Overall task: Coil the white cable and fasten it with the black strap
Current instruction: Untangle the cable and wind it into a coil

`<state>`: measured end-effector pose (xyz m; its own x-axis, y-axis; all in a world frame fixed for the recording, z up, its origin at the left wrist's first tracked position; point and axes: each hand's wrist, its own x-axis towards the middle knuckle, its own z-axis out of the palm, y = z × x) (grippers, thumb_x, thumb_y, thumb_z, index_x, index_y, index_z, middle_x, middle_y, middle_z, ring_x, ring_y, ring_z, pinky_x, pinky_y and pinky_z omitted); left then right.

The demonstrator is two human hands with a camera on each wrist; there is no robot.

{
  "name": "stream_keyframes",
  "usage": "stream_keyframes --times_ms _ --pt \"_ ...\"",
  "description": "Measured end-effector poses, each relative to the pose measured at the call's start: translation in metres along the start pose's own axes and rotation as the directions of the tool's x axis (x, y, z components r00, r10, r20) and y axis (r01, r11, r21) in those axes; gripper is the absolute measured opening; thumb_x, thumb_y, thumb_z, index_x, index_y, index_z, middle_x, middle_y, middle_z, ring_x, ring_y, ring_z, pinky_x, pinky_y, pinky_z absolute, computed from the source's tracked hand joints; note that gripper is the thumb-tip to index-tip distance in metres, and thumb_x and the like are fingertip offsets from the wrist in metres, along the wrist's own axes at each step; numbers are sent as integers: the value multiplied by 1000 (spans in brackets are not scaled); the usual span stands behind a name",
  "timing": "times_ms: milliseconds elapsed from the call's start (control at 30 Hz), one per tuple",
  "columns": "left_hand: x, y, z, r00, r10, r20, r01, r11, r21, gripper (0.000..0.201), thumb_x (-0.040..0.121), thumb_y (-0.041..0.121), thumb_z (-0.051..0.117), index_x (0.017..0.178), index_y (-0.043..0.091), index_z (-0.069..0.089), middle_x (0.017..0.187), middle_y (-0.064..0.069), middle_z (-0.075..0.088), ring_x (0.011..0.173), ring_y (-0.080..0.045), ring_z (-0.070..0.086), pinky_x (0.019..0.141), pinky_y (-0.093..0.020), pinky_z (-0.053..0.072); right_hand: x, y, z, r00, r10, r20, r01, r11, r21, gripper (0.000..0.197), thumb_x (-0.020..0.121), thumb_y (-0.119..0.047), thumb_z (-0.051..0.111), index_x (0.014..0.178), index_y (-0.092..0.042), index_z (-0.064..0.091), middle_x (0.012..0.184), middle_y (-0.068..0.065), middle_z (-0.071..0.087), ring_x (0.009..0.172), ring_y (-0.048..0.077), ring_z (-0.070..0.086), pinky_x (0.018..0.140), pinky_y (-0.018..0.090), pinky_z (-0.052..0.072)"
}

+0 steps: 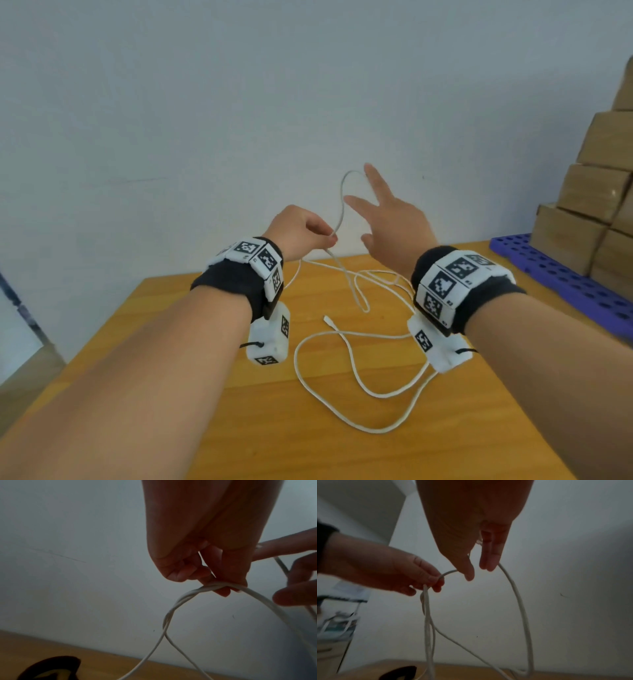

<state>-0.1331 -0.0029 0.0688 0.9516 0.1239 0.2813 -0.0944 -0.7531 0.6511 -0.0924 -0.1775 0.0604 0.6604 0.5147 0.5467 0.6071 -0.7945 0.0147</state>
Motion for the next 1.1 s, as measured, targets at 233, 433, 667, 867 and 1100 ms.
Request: stream_keyframes --times_ms 233,433,667,867,1100 --pt "-2 17 -8 998 12 69 -11 1000 -17 9 79 20 75 87 18 76 83 8 71 86 -7 63 77 -20 45 7 -15 0 980 -194 -50 193 981 -13 37 85 -4 51 118 -20 58 134 5 56 76 29 63 61 35 49" --pt "-5 7 -14 992 -91 82 80 988 132 8 81 17 63 78 21 70 79 2 70 72 -13 67 59 -24 50 11 -1 -1 994 -30 -106 45 989 142 24 96 -22 46 95 -13 68 90 6 71 84 29 63 72 35 46" --pt "-16 -25 -35 967 -256 17 255 952 -168 29 92 6 44 96 13 71 84 -7 75 48 -14 51 51 -22 47 11 58 -11 847 527 -70 -384 696 607 24 89 -16 54 71 -13 70 72 5 72 61 18 71 67 31 58" --pt "-13 -45 -34 896 -444 15 444 893 -82 39 89 -4 31 104 4 66 69 -9 62 43 -17 33 42 -24 29 -1 78 9 730 680 71 -551 523 650 18 91 -17 57 86 -9 72 72 5 72 58 17 70 65 34 60" --pt "-26 -64 -19 810 -563 166 507 814 283 34 89 9 58 122 6 55 93 -13 65 68 -21 56 65 -32 51 -12 76 10 829 521 203 -537 640 549 11 91 -28 58 88 -23 68 68 -3 71 51 11 61 52 22 44"
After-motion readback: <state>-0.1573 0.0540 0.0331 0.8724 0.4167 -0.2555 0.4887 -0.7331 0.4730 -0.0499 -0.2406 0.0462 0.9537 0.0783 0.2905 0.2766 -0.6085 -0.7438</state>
